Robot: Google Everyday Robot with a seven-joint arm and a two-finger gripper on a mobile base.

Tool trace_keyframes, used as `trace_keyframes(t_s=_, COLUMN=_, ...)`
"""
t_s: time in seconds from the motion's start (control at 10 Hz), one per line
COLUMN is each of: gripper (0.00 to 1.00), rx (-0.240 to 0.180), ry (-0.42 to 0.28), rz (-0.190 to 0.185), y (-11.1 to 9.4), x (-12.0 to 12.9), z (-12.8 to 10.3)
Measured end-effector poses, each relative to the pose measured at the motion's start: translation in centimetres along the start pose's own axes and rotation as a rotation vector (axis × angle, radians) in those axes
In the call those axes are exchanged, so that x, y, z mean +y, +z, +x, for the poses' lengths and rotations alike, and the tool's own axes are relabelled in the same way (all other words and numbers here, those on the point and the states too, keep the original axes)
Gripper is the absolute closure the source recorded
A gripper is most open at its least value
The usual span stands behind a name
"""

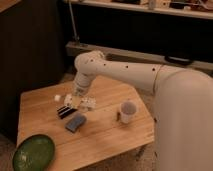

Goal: Place the bottle in the ceramic bowl

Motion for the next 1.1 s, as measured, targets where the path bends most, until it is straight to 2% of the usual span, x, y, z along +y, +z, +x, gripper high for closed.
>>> trace_keyframes(t_s=0.5, gripper=1.0, rx=-0.017, ry=-0.292, rz=-0.127, y=3.4, x=9.8, z=-6.3)
trace_keyframes(t_s=0.6, gripper=0.96, rx=-0.018, ry=-0.373, rz=-0.157, y=4.4, x=12.2, z=-7.9)
trace_keyframes(t_s=0.8, gripper=0.82, rx=0.002, ry=-0.49, rz=-0.187, y=6.2, x=15.4, z=-9.8)
trace_keyframes(t_s=0.9, gripper=0.69, rx=0.014, ry=-0.572, rz=-0.218, y=7.8, x=17.8, z=-11.3)
trace_keyframes(t_s=1.1, gripper=0.51, rx=0.021, ry=-0.684, rz=-0.269, y=10.4, x=21.2, z=-13.7)
